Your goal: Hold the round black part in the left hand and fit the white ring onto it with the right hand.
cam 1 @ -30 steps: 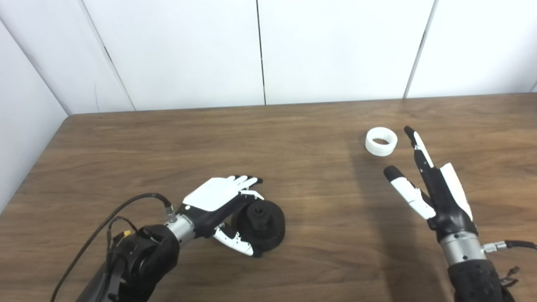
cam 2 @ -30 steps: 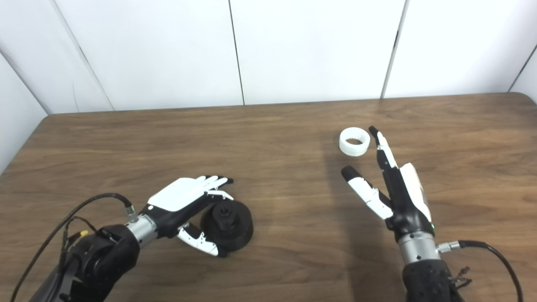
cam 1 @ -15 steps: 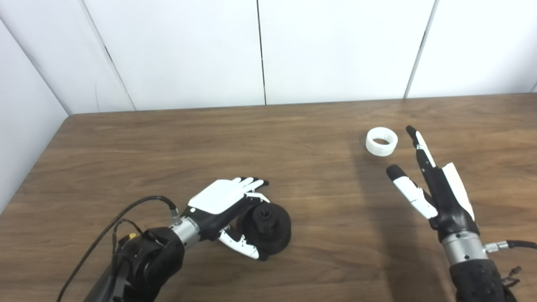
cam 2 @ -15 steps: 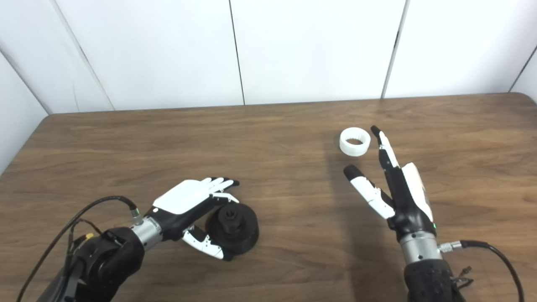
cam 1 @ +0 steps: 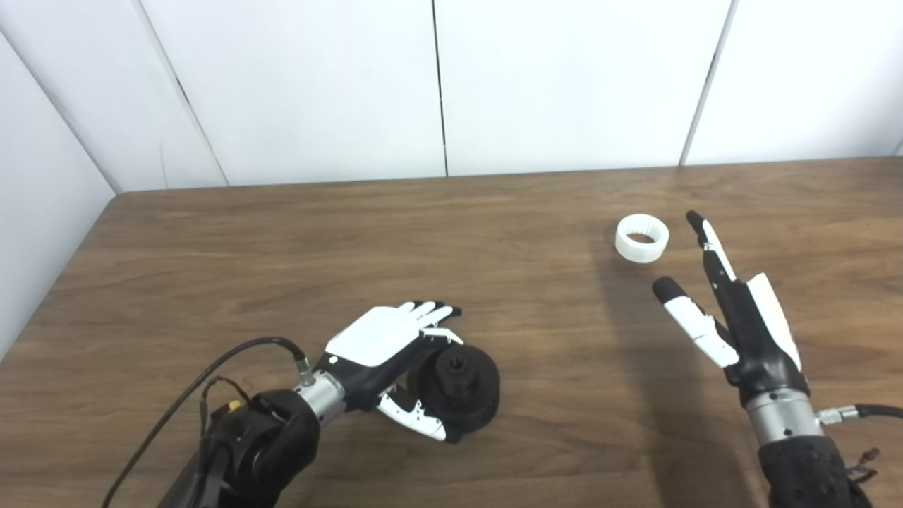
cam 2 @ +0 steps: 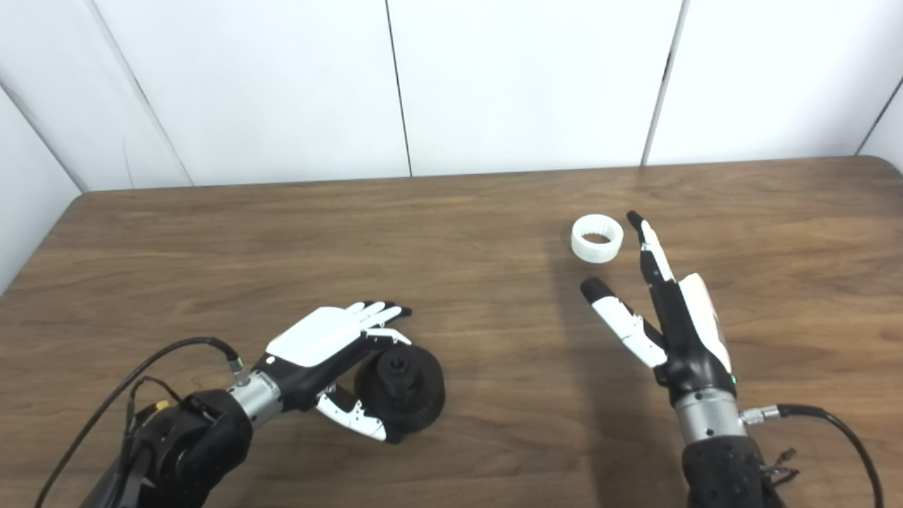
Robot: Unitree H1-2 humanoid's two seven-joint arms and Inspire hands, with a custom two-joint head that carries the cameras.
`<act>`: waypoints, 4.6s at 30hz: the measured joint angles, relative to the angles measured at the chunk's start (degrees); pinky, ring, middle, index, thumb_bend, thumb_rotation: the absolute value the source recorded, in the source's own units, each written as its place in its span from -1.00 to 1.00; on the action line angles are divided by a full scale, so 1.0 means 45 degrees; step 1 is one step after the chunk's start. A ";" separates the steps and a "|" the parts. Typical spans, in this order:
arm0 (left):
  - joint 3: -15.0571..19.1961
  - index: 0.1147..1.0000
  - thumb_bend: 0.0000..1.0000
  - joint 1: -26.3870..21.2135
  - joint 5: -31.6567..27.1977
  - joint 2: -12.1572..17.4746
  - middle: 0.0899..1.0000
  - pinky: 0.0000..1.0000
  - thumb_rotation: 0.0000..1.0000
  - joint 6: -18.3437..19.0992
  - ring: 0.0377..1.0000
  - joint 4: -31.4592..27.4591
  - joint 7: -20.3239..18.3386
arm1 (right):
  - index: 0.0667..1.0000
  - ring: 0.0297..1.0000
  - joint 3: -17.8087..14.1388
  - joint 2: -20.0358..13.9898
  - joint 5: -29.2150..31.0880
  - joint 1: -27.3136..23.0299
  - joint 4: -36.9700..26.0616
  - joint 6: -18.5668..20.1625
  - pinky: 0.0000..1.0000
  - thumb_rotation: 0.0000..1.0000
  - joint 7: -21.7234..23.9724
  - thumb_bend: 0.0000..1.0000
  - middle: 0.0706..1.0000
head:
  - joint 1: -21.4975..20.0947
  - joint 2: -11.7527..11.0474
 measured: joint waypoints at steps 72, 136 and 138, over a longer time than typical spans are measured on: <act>-0.0602 0.39 0.76 -0.0049 0.0235 -0.0550 0.97 1.00 0.10 -0.0524 1.00 0.0391 0.0565 | 0.63 1.00 0.1292 -0.3236 -0.1298 -0.5385 0.7885 0.0673 1.00 -0.09 0.0776 0.78 0.99 | 0.0019 -0.0469; -0.0617 0.37 0.75 0.0096 0.0259 -0.0596 0.93 0.99 0.08 -0.0523 1.00 0.0409 0.0842 | 0.64 1.00 0.2289 -0.3141 -0.1102 -0.6859 0.9862 0.0414 0.97 -0.22 0.0689 0.70 0.98 | 0.0352 -0.0527; -0.0617 0.37 0.75 0.0102 0.0261 -0.0596 0.93 0.96 0.08 -0.0522 1.00 0.0408 0.0858 | 0.64 1.00 0.2289 -0.3115 -0.1095 -0.6859 0.9867 0.0414 0.98 -0.21 0.0689 0.70 0.98 | 0.0332 -0.0527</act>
